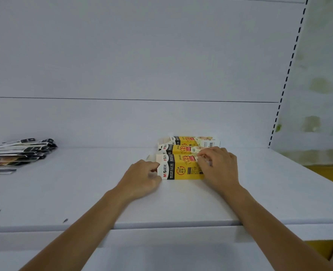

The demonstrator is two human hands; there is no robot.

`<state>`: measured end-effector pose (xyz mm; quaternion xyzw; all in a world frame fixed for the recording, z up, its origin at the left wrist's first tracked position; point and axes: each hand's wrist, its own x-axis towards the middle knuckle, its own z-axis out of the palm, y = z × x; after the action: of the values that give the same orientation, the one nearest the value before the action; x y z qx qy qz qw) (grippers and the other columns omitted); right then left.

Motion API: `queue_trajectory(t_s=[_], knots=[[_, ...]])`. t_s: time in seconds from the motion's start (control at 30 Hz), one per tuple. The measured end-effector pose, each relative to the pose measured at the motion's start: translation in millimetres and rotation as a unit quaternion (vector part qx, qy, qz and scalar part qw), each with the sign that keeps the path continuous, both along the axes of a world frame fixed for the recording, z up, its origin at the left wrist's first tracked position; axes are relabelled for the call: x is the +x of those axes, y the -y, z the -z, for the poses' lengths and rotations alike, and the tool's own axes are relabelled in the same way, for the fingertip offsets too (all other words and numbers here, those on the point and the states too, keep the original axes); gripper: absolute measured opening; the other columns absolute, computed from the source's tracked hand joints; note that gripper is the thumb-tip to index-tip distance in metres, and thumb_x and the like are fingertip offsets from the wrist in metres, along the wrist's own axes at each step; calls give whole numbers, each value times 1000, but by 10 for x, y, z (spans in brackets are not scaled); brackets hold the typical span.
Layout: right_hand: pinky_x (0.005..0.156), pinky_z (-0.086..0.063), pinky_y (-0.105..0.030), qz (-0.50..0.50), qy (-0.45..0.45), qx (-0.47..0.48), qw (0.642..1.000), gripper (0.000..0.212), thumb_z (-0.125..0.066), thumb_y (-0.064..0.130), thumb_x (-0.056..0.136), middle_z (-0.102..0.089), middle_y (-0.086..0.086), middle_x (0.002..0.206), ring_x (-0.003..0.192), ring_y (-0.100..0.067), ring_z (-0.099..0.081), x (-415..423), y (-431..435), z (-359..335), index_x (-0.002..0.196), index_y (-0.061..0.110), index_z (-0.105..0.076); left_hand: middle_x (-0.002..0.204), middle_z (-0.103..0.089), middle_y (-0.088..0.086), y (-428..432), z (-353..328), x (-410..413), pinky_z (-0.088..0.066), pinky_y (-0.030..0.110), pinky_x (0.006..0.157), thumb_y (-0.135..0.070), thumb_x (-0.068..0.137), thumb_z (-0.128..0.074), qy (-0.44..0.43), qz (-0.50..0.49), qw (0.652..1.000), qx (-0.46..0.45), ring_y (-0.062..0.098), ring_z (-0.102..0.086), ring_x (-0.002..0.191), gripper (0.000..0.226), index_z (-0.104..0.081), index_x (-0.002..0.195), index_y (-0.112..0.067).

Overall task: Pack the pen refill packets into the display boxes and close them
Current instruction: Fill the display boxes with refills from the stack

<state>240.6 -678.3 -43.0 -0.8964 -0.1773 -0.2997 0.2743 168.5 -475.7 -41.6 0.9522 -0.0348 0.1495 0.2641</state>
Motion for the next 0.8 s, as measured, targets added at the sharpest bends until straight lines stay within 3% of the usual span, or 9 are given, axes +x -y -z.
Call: queue_trajectory(t_s=[0.1,0.17,0.2,0.27,0.37,0.57,0.8], knots=[[89,-34,-31,-11,11,18,1000,44,-33,41,75,-68,6,99,92,-12,-53,-26,-6,-7,88,22,-70,76,-51,-12,43,-17,-43,-31,18,53,-17,83,-54,19,2,1000,21,14,-48,71,13,-53,70,-19],[88,-35,-31,-9,2,17,1000,41,-35,37,75,-69,5,99,92,-14,-55,-52,-4,-19,88,21,-71,83,-53,-9,48,-46,-72,-37,18,62,-17,84,-54,34,-16,999,14,14,-50,80,6,-59,83,-19],[89,-36,-33,-5,-3,14,1000,40,-37,35,75,-68,3,100,94,-16,-57,-72,-8,-35,90,19,-71,88,-56,-9,35,-69,-84,-40,21,71,-16,83,-54,38,-32,999,9,14,-52,85,14,-63,93,-21],[93,-38,-38,-9,4,-5,1000,40,-42,30,78,-65,-4,112,103,-23,-56,-124,-67,-120,105,15,-67,102,-62,-8,-44,-119,-129,-40,26,84,-15,84,-53,46,-58,997,37,15,-54,97,27,-63,107,-23],[96,-38,-37,-85,11,-15,996,49,-51,14,86,-49,-6,131,117,-24,-46,-231,-431,-518,134,14,-43,116,-58,-5,-359,-243,-280,-37,30,92,-22,87,-52,39,-92,991,88,17,-51,109,27,-61,112,-26],[90,-39,-30,-253,110,-7,961,56,-52,9,84,-47,0,133,117,-18,-46,-683,-1759,-1169,137,18,-39,99,-58,-13,-1366,-433,-1001,-42,29,87,-35,91,-49,72,-236,969,1,14,-54,93,27,-55,117,-30],[93,-38,-29,-381,83,-45,920,55,-51,10,86,-43,2,138,121,-16,-45,-1239,-3107,-887,139,19,-37,98,-60,-7,-2437,-336,-1950,-43,27,86,-31,91,-52,52,-355,932,-56,16,-57,96,21,-62,109,-27]])
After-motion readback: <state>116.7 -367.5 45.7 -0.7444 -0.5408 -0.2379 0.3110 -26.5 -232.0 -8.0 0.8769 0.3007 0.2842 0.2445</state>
